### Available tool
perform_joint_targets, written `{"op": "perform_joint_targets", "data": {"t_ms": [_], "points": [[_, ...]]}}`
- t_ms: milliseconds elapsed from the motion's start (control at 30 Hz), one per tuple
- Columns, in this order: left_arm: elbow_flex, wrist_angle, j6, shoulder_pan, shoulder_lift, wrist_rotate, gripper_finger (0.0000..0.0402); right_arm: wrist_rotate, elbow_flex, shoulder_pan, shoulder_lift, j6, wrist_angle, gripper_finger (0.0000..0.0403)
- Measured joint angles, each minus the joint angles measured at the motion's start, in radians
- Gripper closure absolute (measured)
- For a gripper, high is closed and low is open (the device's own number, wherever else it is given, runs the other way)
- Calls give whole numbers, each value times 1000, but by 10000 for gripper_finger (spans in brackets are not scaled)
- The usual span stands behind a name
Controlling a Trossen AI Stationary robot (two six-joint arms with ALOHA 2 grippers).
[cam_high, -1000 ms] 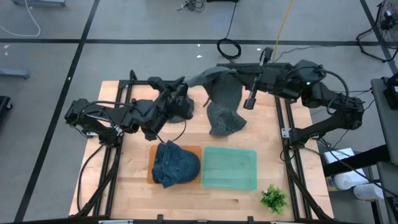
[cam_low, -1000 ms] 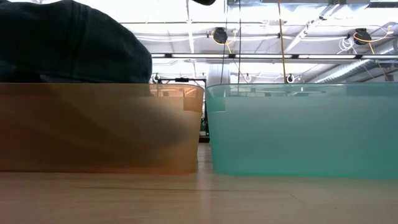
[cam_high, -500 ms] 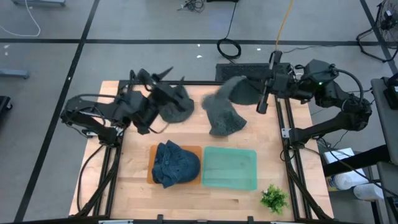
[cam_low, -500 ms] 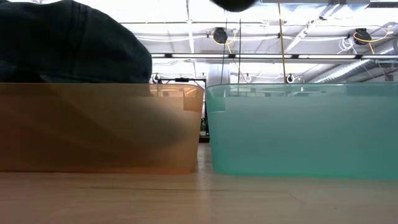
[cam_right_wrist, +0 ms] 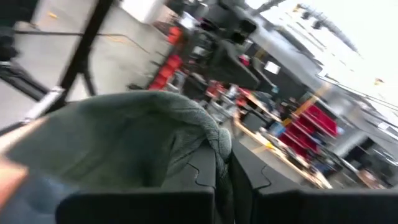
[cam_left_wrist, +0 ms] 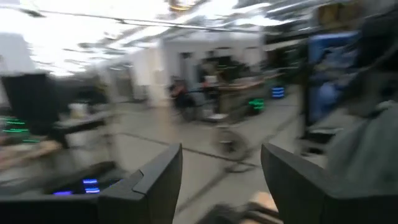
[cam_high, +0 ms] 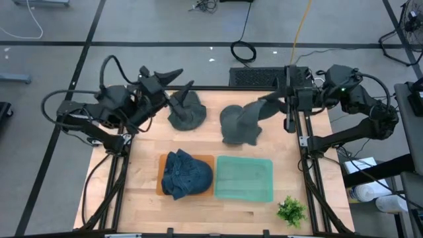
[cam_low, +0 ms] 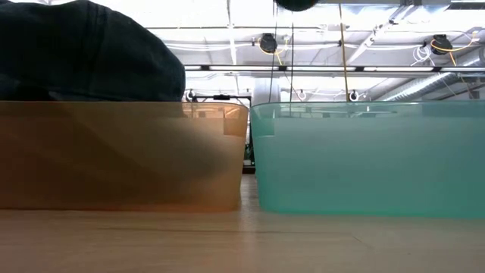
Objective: Pick & Place hat
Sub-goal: Put the top left gray cap into the blue green bin
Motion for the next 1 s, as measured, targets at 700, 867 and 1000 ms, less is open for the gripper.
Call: {"op": "perform_joint_targets", "data": {"t_ms": [700,867,1000], "points": [[0,-253,-539,217,-59,801,178,-293,0,93,42,22,-262,400],[0,-281,-545,231,-59,801,178,-192,0,176,68,-46,-320,400],[0,-278,-548,231,-59,801,178,-40,0,262,92,-134,-388,400]]}}
